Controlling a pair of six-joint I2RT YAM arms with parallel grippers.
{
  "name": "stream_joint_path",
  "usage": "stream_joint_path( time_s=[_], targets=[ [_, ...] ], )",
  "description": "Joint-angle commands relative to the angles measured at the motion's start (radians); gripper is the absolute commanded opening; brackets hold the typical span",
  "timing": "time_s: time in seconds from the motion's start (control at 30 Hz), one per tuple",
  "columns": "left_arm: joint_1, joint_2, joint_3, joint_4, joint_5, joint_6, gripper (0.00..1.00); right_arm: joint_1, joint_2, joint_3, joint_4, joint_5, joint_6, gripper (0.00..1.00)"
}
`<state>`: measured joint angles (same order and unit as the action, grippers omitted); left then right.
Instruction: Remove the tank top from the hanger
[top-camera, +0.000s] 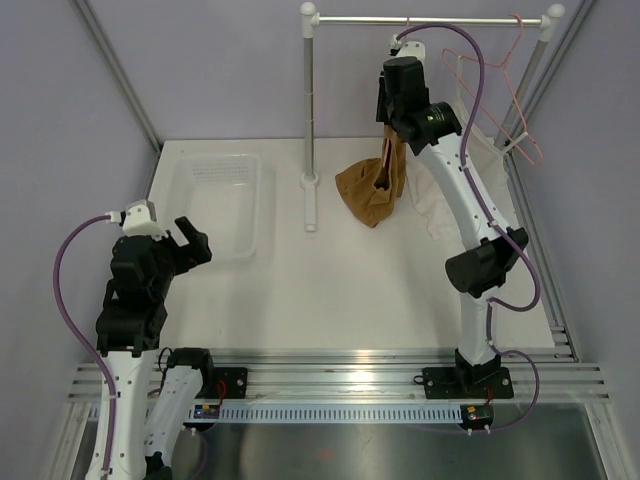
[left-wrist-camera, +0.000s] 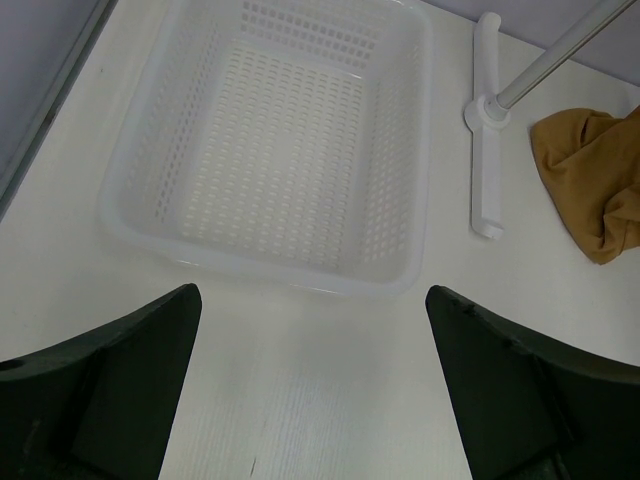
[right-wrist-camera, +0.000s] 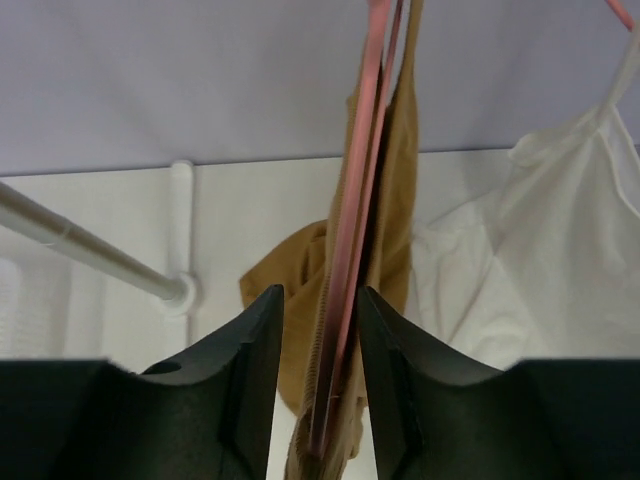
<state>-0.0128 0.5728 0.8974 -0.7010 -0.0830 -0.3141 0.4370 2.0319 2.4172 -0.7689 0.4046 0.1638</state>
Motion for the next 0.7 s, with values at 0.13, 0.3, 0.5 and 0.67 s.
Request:
stream_joint_path(
  time_s=[0.13,0.3,0.5,0.67],
  targets=[
    [0.004,0.018,0.012,0.055,0.066,0.003,0.99,0.023,-0.009,0.06,-0.02,0.18,-0.072,0.41],
    [0.005,0.012,0.011,0.057,0.066,0.001,0.99,0.023,0.004,0.075,-0.015,0.183,-0.075,0.39],
    [0.004,0.015,0.011,0.057,0.071,0.001,0.99,0.023,0.037,0.124,-0.02,0.189,-0.079,0.35],
    [0.004,0.015,0.011,0.058,0.072,0.001,0.99,0.023,0.06,0.149,-0.01,0.18,-0.083,0.27]
  ],
)
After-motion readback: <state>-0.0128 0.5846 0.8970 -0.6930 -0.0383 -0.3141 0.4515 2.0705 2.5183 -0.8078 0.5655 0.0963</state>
